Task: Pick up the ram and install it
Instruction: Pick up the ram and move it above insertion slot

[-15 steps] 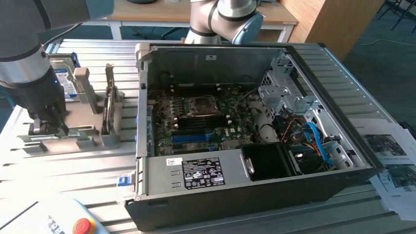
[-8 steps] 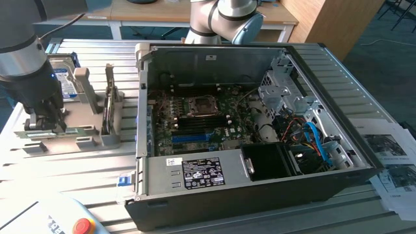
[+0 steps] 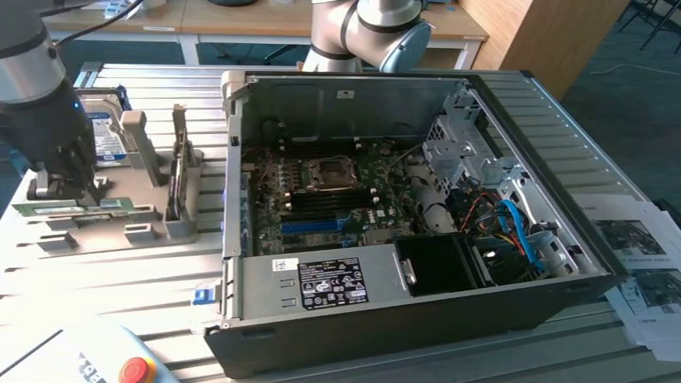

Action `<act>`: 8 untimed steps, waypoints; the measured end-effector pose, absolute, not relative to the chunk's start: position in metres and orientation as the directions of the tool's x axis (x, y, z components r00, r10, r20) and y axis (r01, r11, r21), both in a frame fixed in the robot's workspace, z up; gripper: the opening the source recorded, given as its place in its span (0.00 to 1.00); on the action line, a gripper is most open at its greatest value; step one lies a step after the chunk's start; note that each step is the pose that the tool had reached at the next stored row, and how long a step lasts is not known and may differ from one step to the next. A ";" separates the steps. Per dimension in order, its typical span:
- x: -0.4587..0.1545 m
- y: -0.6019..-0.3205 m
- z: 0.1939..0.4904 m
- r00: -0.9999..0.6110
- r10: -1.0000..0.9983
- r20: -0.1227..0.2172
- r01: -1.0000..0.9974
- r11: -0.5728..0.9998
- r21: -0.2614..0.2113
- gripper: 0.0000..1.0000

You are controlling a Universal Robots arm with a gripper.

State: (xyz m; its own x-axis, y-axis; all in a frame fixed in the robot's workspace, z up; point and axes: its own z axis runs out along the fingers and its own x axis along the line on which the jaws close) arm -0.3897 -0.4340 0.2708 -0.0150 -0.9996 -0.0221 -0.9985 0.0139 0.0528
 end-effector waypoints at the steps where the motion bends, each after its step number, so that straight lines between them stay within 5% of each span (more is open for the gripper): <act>1: -0.390 -0.434 0.273 -0.015 -1.000 -0.022 -0.999 0.014 0.053 0.12; 8: -0.390 -0.434 0.291 -0.015 -1.000 -0.022 -0.999 0.014 0.053 0.12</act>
